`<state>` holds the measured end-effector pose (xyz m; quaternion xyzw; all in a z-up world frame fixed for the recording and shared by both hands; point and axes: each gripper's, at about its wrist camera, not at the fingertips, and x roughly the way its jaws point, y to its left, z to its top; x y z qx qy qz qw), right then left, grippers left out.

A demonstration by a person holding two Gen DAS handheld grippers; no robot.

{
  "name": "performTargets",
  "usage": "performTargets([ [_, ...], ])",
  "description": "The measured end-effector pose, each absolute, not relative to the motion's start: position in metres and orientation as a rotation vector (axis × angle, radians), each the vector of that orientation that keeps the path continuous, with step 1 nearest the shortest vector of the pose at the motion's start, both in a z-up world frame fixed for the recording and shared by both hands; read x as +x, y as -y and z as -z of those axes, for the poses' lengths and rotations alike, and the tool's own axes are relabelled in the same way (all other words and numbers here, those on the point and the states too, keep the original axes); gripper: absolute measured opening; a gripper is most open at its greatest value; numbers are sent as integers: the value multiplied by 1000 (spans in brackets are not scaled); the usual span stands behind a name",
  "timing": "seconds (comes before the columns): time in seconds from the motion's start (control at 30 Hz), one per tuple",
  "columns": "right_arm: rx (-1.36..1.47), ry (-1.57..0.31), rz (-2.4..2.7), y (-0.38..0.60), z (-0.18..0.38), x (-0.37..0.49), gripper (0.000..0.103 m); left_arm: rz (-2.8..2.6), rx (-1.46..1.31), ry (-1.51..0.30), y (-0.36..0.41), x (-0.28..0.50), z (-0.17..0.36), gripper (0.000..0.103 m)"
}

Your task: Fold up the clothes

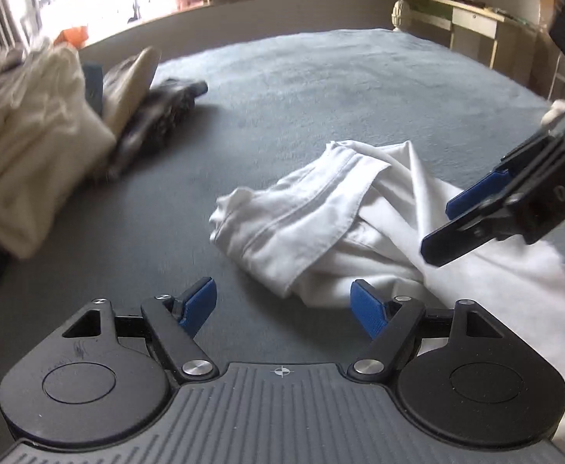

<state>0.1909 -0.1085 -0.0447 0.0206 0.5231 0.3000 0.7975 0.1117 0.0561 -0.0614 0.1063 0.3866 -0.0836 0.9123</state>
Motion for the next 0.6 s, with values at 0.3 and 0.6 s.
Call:
performTargets([
  [0.3,101,-1076,-558,140,53,202,3,174,311,-765,-49,132,91,47],
  [0.6,124,-933,-411,212,11,219,0,198,10,-774,-81,160,63,13],
])
